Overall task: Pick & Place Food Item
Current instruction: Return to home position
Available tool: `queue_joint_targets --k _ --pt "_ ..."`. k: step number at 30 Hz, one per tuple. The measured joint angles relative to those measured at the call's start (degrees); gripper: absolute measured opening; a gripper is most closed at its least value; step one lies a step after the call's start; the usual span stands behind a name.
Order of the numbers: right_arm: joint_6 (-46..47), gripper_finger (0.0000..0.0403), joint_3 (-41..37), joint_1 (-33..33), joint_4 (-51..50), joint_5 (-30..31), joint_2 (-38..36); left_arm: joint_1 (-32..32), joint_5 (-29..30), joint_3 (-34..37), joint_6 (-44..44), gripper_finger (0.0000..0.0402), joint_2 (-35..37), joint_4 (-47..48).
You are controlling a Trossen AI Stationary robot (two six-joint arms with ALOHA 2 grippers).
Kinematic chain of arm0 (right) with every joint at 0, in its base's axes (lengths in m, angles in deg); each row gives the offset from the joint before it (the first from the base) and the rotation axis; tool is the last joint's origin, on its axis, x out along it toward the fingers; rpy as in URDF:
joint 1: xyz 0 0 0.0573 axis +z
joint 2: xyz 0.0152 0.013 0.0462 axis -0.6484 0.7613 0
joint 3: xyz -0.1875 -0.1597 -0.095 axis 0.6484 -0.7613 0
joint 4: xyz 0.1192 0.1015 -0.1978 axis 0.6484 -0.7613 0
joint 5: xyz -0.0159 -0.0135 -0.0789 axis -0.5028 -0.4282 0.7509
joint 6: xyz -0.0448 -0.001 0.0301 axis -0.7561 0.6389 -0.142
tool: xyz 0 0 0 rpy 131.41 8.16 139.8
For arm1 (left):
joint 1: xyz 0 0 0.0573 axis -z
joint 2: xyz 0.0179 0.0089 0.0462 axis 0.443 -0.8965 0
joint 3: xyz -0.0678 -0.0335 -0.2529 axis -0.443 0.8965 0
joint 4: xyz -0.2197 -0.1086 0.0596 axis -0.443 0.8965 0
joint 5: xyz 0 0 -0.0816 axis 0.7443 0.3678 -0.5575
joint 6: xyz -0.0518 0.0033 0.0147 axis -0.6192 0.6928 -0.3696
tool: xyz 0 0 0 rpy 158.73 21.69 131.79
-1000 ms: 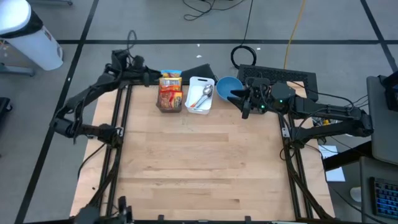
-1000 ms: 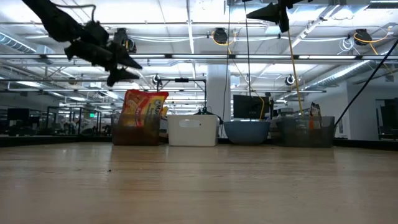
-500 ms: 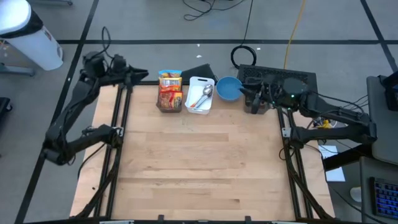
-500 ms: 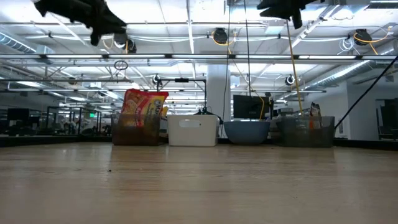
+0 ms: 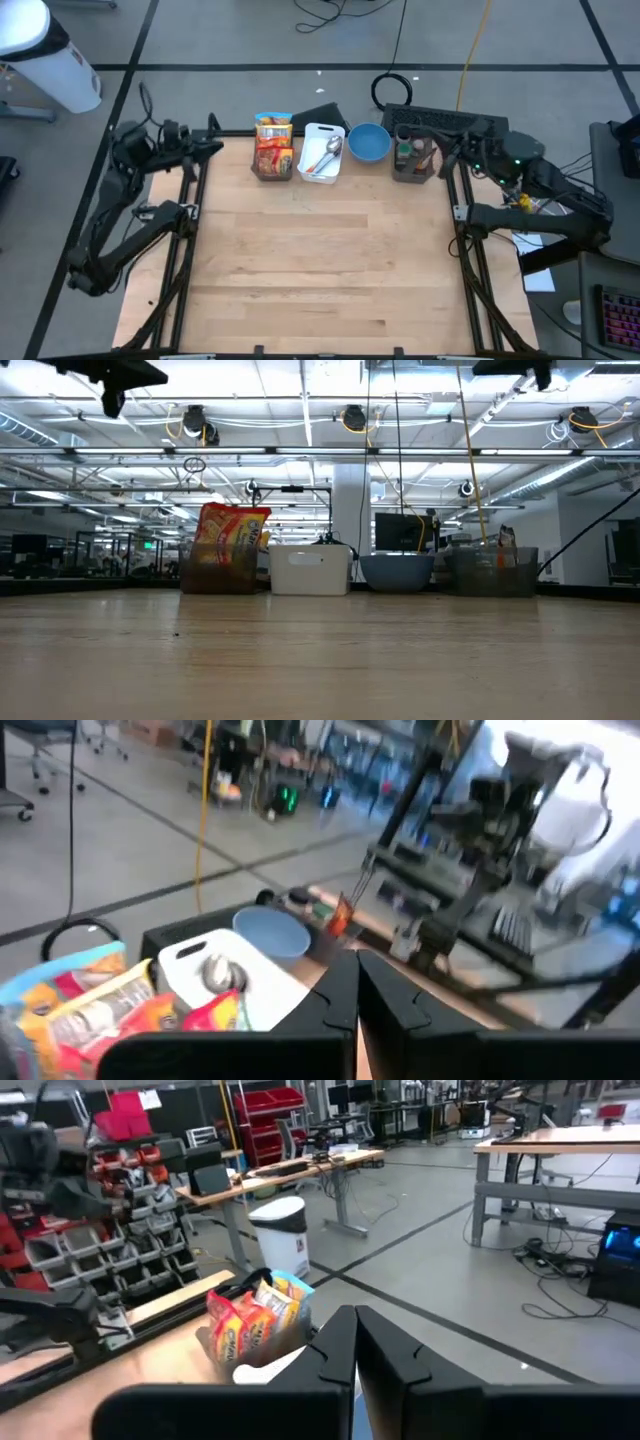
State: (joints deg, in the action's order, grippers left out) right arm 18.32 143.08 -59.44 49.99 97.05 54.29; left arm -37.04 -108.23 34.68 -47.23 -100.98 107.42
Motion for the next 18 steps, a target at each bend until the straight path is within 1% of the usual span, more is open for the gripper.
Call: queue_joint_targets --k 2,5,8,12,14,18 --pt "0.45 0.0001 -0.20 0.33 -0.64 0.02 -1.35 0.51 1.09 4.05 -5.14 0.0007 4.31 -4.31" --pt "0.86 0.0001 -2.49 1.16 0.60 0.10 -3.38 1.41 3.19 9.73 -12.11 0.0009 10.83 -11.39" --pt "1.96 0.0001 -6.52 1.96 4.06 1.41 -5.36 2.47 5.74 13.60 -16.50 0.0004 16.82 -14.81" --pt "2.87 0.0000 -13.46 3.14 10.59 1.77 -7.74 3.52 8.73 16.15 -18.36 0.0010 22.93 -12.16" --pt "3.30 0.0000 -16.88 3.68 14.39 1.89 -8.49 3.91 10.29 16.40 -18.29 0.0006 25.01 -8.63" --pt "3.93 0.0000 -22.01 4.76 19.48 5.21 -9.54 4.23 14.30 16.44 -15.64 0.0007 27.22 -0.69"
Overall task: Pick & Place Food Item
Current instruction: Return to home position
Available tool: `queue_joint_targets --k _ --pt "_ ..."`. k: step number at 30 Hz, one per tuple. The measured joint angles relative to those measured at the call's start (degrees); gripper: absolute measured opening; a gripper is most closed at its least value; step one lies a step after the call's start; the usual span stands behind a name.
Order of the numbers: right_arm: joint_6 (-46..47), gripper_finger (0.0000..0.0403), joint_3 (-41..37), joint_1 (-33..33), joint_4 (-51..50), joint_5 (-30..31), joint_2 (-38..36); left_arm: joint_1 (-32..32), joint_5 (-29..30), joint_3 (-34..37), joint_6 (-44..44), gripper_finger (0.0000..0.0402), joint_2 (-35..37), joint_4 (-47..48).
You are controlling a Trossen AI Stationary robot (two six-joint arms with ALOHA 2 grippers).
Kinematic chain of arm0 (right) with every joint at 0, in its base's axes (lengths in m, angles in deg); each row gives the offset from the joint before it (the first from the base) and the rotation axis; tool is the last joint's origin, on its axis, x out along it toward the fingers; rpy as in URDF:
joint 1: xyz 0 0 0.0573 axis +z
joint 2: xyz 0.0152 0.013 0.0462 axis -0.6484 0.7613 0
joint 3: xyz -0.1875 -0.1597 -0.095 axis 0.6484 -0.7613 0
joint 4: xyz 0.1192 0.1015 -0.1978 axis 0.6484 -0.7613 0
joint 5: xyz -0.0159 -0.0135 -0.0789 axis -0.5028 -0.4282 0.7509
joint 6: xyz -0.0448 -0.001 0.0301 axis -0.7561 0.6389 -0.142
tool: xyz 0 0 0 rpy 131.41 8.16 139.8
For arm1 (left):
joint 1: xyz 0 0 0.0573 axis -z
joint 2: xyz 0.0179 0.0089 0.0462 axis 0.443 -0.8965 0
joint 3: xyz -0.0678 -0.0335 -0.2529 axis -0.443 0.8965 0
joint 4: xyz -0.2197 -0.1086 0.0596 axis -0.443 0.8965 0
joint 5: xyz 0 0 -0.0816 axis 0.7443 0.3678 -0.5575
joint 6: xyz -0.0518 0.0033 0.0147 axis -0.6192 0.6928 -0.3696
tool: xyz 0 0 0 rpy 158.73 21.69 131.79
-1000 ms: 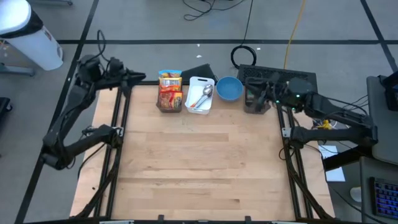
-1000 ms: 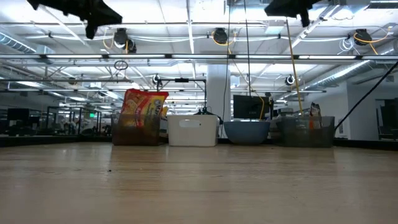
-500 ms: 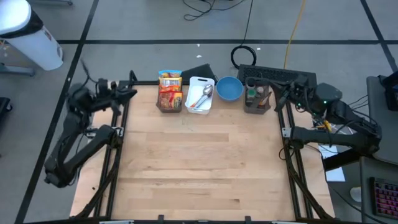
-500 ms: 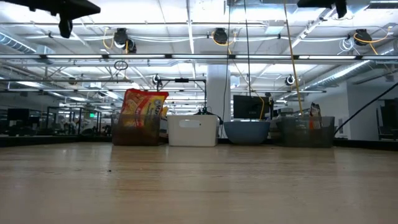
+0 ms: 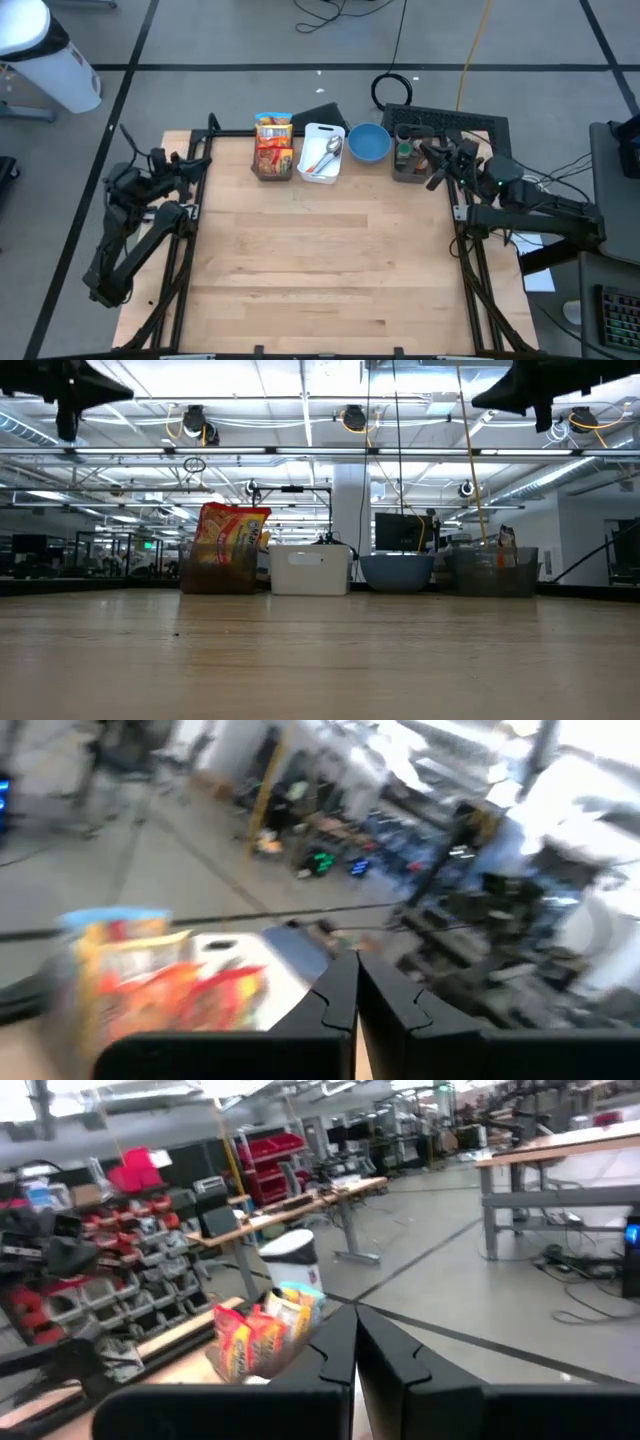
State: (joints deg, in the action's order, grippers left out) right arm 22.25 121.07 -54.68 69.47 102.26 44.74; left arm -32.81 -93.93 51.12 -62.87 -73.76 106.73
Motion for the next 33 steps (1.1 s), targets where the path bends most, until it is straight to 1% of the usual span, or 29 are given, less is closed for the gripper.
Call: queue_joint_targets --k 4,9,12,14,17,19,21,23,27,29,33 --pt "0.89 0.0000 -3.08 1.57 0.16 4.93 -0.45 0.00 5.51 0.03 3.31 0.0014 0.07 5.51" --pt "1.53 0.0000 -5.05 4.23 1.56 9.76 -0.50 0.00 10.67 0.06 6.38 0.0004 0.05 7.04" --pt "1.47 0.0000 -6.18 6.15 3.49 14.31 -0.50 -0.02 12.56 1.99 6.16 0.0011 0.07 5.01" --pt "1.31 0.0000 -6.52 7.18 3.62 16.23 -0.50 0.18 12.06 4.84 4.12 0.0012 0.05 2.67" --pt "1.40 0.0000 -6.58 8.33 3.65 17.32 -0.50 1.72 10.21 9.53 0.98 0.0005 0.05 -4.38" --pt "1.38 0.0000 -6.58 8.97 3.77 17.35 -0.50 3.35 10.35 12.03 -0.57 0.0004 0.05 -7.87" --pt "1.45 0.0000 -6.58 9.44 3.77 17.62 -0.50 5.45 12.92 13.15 -1.08 0.0009 0.05 -9.39" --pt "1.49 0.0000 -6.58 9.79 3.97 18.54 -0.50 7.88 15.57 13.90 -0.63 0.0009 -0.03 -8.88" --pt "0.77 0.0000 -6.59 10.30 5.10 19.22 -0.48 13.84 18.07 15.22 0.20 0.0004 -1.13 -8.21" --pt "0.02 0.0000 -6.60 10.30 5.82 19.05 -0.39 17.37 20.93 15.52 0.44 0.0007 -1.99 -8.40" --pt "-0.02 0.0000 -6.60 10.30 4.90 18.72 0.06 24.67 29.30 15.68 2.01 0.0012 -4.23 -8.44"
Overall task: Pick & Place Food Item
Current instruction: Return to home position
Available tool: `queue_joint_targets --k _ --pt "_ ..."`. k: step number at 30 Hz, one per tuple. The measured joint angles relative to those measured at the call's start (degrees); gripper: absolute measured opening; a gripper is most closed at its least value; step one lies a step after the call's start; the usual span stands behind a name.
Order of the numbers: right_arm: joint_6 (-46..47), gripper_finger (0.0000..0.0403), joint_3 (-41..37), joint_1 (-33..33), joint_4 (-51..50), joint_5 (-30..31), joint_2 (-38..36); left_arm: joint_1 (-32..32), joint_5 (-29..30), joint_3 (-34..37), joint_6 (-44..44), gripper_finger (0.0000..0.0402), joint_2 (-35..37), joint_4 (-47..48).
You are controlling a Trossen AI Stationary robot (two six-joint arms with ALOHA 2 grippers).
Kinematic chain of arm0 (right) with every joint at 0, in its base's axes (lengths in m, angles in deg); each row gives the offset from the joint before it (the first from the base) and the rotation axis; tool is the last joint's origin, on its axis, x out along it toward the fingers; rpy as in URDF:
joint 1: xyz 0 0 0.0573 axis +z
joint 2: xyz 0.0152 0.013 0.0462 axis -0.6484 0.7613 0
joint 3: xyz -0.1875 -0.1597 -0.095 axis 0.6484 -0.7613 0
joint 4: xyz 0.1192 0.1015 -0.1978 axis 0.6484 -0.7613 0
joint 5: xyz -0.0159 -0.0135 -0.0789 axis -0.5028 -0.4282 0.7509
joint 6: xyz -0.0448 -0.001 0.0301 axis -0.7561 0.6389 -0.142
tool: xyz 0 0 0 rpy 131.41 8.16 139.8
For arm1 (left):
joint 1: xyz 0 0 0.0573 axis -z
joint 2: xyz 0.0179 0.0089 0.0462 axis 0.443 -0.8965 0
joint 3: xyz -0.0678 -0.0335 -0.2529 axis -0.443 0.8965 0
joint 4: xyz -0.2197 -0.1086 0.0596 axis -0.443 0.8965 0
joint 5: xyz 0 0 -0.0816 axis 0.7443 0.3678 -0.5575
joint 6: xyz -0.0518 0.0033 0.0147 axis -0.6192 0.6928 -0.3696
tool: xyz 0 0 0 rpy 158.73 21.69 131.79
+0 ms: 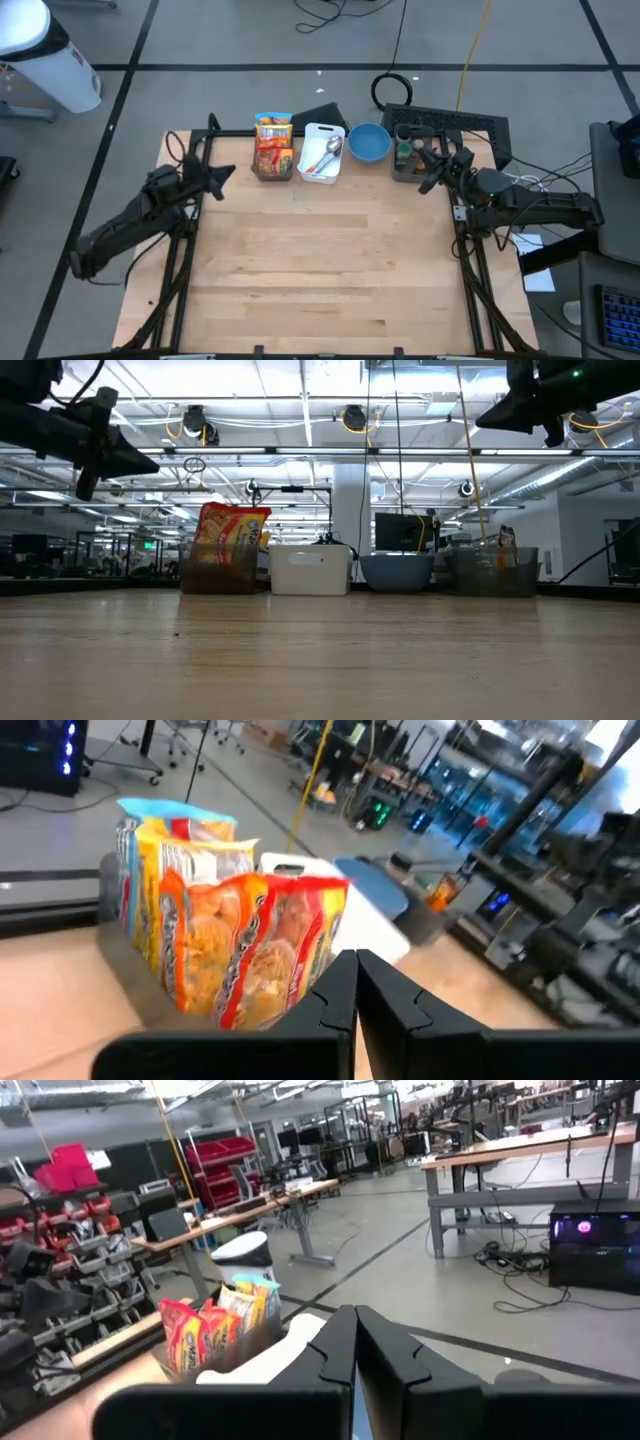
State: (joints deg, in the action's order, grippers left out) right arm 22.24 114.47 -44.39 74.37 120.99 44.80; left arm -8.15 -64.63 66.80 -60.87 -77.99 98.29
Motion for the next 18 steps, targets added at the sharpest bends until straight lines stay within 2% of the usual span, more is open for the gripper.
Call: queue_joint_targets --k 8,11,18 --pt "5.49 0.0000 -0.19 0.02 -7.32 -0.21 1.87 15.02 15.75 0.00 0.84 0.0011 -7.16 -0.18" --pt "7.65 0.0000 -2.97 0.37 -6.10 -0.13 1.86 19.81 20.94 0.00 0.38 0.0016 -9.42 -0.13" --pt "9.89 0.0000 -11.77 5.16 0.41 -2.12 0.12 26.67 26.84 -0.02 0.29 0.0004 -10.87 -1.71"
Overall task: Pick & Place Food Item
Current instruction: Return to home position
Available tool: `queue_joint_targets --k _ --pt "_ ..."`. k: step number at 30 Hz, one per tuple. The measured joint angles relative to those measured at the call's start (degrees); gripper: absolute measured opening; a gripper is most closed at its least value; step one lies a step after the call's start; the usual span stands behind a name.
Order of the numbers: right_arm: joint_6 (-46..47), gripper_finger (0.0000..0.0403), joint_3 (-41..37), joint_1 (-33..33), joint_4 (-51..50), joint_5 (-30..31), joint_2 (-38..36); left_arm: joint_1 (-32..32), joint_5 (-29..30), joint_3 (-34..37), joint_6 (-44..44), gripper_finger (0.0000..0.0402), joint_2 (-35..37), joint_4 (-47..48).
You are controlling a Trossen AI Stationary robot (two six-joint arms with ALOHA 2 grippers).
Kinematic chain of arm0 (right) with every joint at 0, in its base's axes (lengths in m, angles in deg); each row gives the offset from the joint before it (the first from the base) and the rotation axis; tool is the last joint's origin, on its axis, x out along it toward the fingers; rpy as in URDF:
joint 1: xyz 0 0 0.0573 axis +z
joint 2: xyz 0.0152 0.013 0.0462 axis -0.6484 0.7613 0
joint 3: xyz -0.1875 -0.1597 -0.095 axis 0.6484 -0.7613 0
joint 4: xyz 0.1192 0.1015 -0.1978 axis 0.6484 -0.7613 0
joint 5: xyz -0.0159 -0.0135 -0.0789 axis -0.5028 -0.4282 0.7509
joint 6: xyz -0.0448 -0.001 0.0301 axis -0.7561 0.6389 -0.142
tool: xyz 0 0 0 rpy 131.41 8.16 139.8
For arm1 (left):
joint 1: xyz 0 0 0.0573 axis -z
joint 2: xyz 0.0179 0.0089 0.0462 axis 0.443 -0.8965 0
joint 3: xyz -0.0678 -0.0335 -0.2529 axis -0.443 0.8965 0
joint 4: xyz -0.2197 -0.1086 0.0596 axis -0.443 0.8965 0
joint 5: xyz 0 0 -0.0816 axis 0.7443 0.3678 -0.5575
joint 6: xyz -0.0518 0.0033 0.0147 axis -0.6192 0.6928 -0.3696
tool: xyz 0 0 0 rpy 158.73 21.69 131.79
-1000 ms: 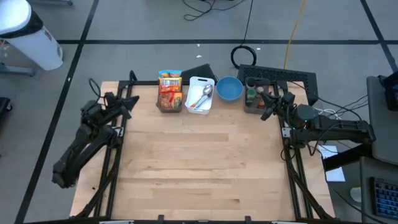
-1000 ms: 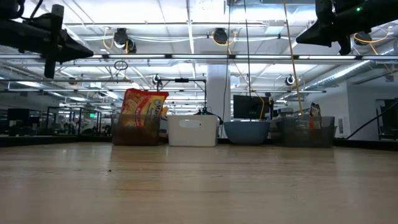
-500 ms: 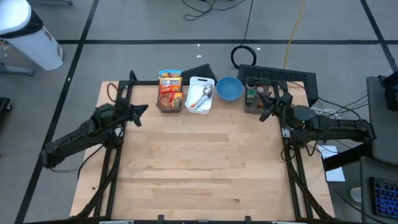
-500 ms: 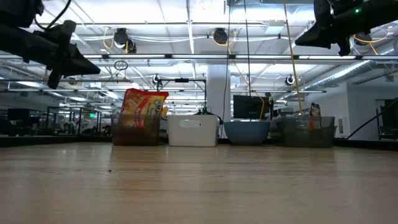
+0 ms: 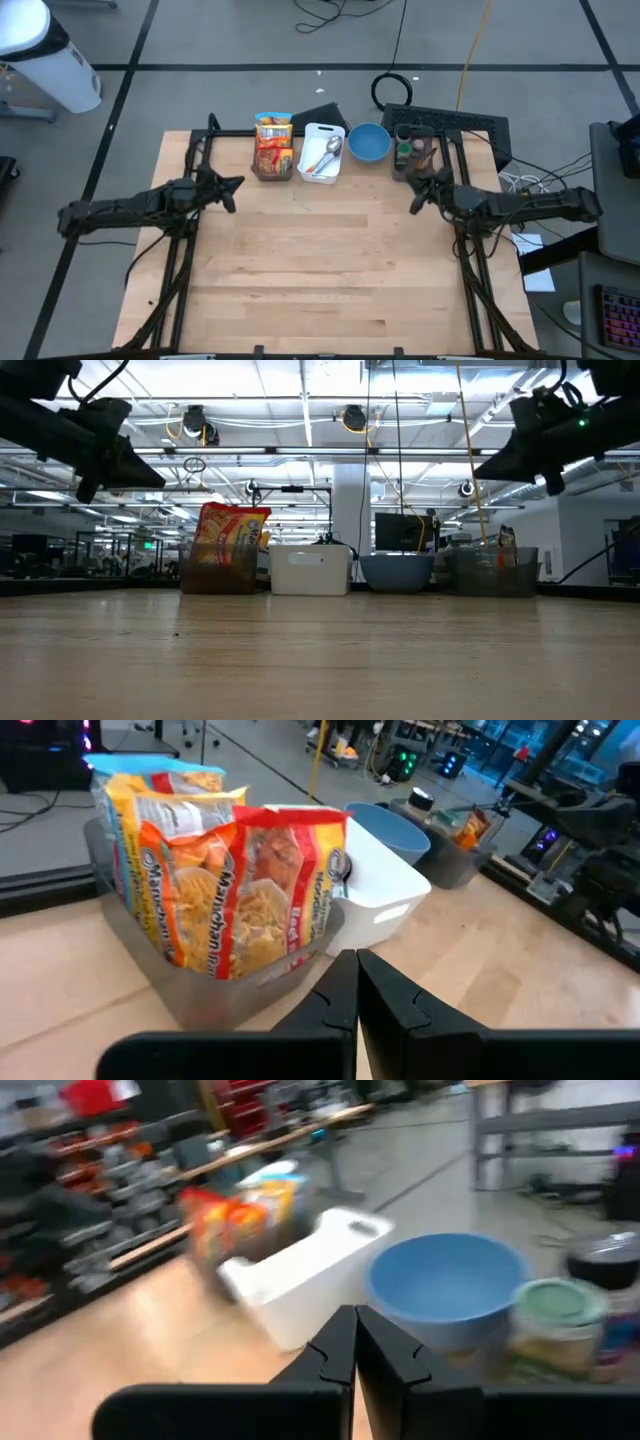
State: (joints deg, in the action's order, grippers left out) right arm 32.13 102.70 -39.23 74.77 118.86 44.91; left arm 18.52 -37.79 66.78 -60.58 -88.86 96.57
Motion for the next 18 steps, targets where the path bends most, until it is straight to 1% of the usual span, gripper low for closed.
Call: queue_joint_targets --k 3,8,11,14,18 --pt "-0.90 0.0000 -1.81 1.84 -1.30 -2.51 -1.56 1.45 0.25 0.00 -0.07 0.0015 0.00 0.17" --pt "0.57 0.0000 -4.28 3.86 -8.27 -2.60 -5.22 2.95 0.09 0.00 0.03 0.0024 -0.02 1.89" --pt "0.03 0.0000 -5.45 4.56 -9.66 -2.59 -7.46 3.40 -0.23 0.00 -0.23 0.0022 -0.02 2.67" --pt "-1.67 0.0000 -6.91 4.94 -10.37 -2.70 -9.37 3.53 -0.82 0.00 -2.46 0.0012 0.00 2.22" --pt "-2.83 0.0000 -9.17 4.94 -9.49 -4.41 -11.61 3.94 -3.07 -0.02 -0.18 0.0004 0.07 0.97"
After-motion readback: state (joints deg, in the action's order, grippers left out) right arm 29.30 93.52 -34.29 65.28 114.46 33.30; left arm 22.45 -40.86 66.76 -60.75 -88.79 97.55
